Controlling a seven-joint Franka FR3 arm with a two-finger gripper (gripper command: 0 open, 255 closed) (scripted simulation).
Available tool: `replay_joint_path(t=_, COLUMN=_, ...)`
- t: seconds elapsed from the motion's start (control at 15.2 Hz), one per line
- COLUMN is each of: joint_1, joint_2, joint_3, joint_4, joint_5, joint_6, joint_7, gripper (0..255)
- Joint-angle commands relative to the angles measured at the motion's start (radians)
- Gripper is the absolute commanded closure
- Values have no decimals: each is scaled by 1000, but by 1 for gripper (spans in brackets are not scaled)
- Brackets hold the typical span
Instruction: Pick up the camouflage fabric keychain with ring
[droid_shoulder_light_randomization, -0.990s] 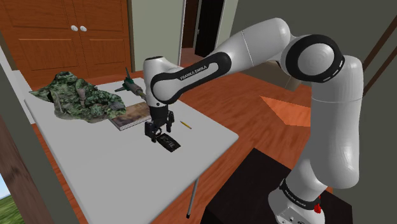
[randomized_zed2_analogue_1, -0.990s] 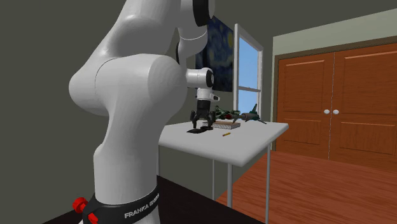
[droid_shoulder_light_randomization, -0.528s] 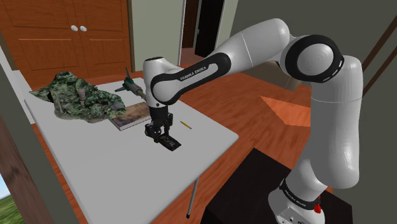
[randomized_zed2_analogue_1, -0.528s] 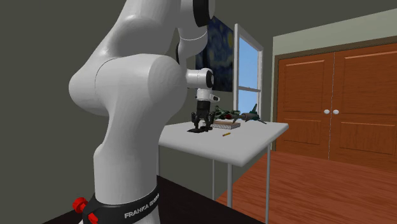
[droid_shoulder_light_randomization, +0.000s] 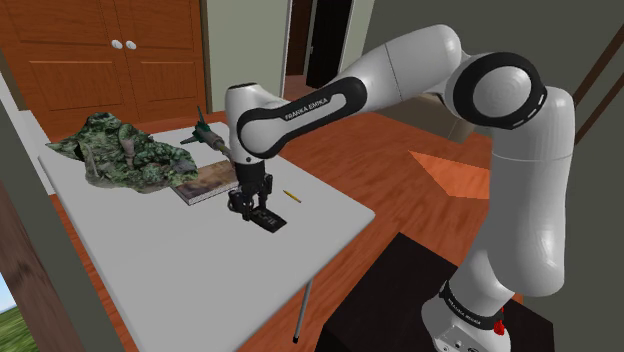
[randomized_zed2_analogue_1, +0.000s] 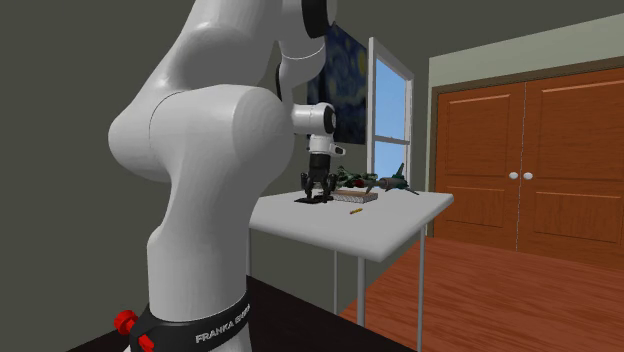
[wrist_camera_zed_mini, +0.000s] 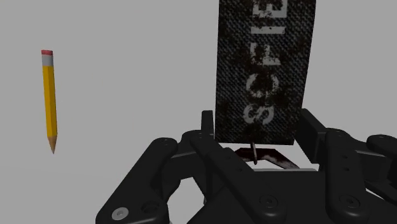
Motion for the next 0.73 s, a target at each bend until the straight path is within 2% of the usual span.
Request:
replay_joint_path(t=0.0, joint_1=-1, joint_2=-12, joint_3=1, joint_4=9, joint_5=3, joint_6=-21, joint_7=-1, gripper=255)
replay_joint_path(t=0.66, joint_1=-5, joint_2=-66, joint_3=7, joint_4=70, joint_5=17, joint_6=-135, joint_7=-6, gripper=255)
